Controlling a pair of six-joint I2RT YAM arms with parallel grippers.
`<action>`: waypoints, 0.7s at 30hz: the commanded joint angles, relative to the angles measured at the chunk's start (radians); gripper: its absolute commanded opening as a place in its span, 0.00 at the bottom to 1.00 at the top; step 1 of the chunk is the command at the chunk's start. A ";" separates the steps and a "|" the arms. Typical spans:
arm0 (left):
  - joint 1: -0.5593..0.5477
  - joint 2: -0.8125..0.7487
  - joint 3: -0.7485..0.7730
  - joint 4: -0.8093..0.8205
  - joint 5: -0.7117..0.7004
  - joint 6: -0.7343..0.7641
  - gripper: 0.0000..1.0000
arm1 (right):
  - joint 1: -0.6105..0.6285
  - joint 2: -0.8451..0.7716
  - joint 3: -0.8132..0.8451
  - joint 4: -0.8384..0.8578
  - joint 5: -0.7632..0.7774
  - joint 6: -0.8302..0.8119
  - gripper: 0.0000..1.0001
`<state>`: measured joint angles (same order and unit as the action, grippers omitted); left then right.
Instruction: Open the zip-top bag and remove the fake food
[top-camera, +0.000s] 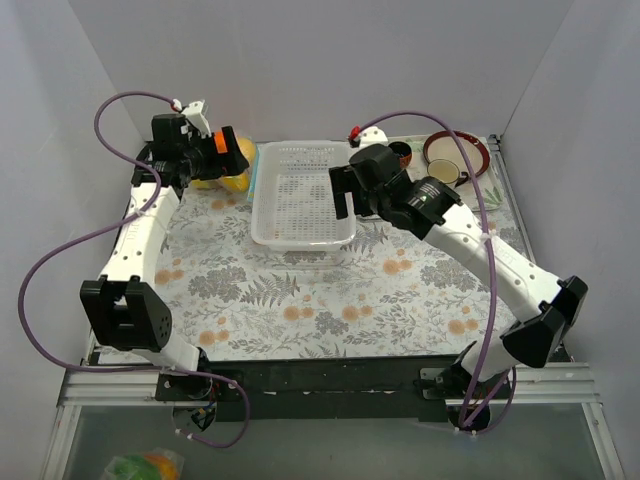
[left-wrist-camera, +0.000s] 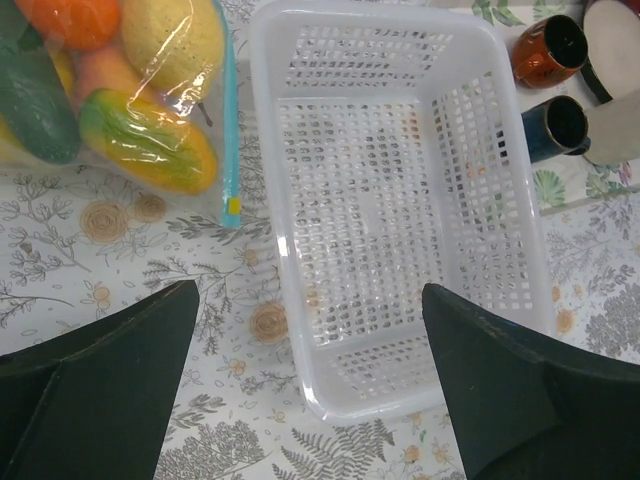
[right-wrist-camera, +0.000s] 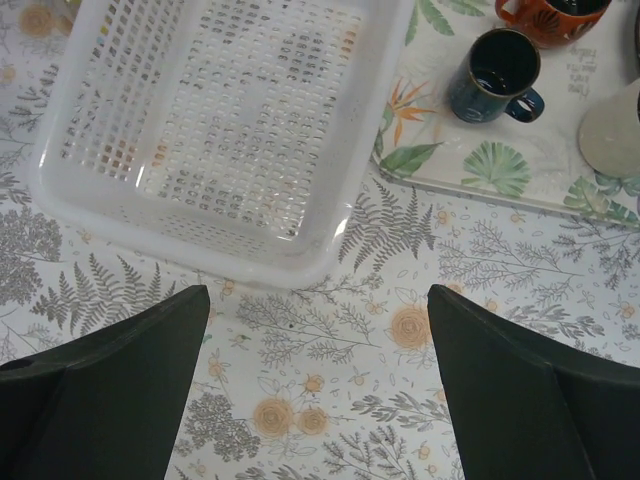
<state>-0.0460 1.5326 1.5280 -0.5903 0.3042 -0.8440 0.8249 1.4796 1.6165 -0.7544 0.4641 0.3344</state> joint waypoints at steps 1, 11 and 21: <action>0.001 0.087 0.079 0.007 -0.086 0.005 0.96 | 0.025 0.108 0.106 0.049 -0.005 -0.020 0.99; 0.084 0.412 0.460 -0.045 -0.062 -0.083 0.98 | 0.046 0.387 0.324 0.203 -0.021 -0.080 0.99; 0.084 0.555 0.503 0.066 -0.076 -0.070 0.98 | 0.063 0.564 0.329 0.345 -0.102 -0.104 0.99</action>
<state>0.0467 2.0991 2.0628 -0.5903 0.2359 -0.9127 0.8799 1.9888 1.9221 -0.4774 0.3862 0.2325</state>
